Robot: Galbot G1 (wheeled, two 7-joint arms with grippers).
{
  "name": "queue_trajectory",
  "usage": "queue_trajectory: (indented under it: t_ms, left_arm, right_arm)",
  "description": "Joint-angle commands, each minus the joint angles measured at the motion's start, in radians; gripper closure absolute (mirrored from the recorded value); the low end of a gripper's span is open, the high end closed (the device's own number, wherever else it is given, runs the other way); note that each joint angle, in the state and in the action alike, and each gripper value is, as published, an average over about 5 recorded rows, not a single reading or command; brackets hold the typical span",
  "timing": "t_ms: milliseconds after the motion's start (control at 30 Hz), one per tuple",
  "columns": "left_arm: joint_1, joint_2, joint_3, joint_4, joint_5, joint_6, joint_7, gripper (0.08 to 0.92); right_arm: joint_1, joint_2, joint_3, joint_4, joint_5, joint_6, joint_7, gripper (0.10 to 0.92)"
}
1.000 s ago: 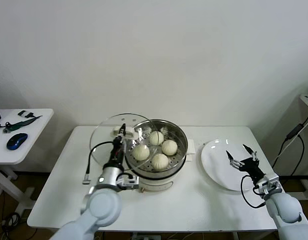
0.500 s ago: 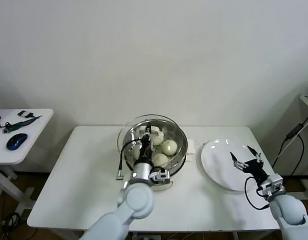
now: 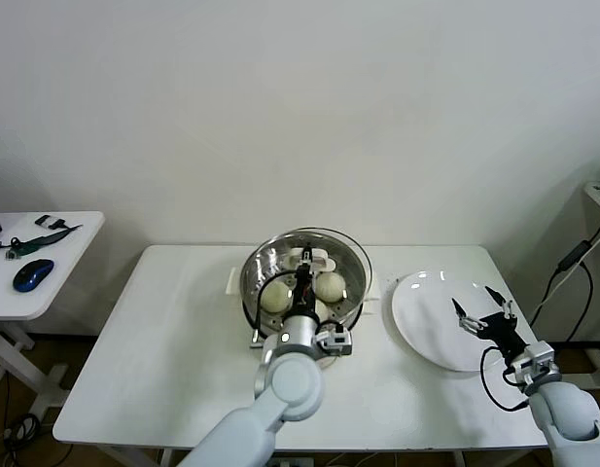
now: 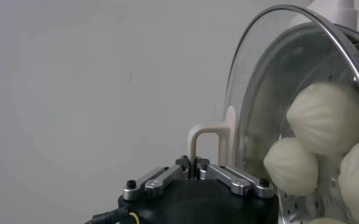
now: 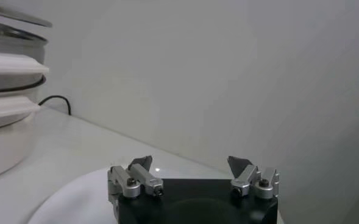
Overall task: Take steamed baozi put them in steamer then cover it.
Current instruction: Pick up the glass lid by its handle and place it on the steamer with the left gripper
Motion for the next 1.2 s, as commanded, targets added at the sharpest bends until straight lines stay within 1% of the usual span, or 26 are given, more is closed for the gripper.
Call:
queue_trajectory:
  t_ms: [33, 333, 567, 1200]
  left_arm:
    - [-0.005, -0.018, 0.008, 0.022, 0.035, 0.048, 0.032, 0.861]
    - [0.004, -0.003, 0.0, 0.015, 0.047, 0.048, 0.047, 0.861]
    - [0.012, 0.012, -0.009, 0.016, 0.039, 0.048, 0.042, 0.861]
    - [-0.005, 0.016, 0.003, 0.038, 0.015, 0.048, 0.013, 0.861]
  right_arm:
    - [0.001, 0.0, 0.003, -0.006, -0.007, 0.004, -0.006, 0.203]
    - [0.006, 0.0, 0.0, -0.012, -0.014, 0.005, -0.011, 0.203]
    - [0.009, -0.001, 0.0, -0.014, -0.018, 0.007, -0.014, 0.203]
    - [0.007, 0.0, 0.004, -0.018, -0.028, 0.013, -0.027, 0.203]
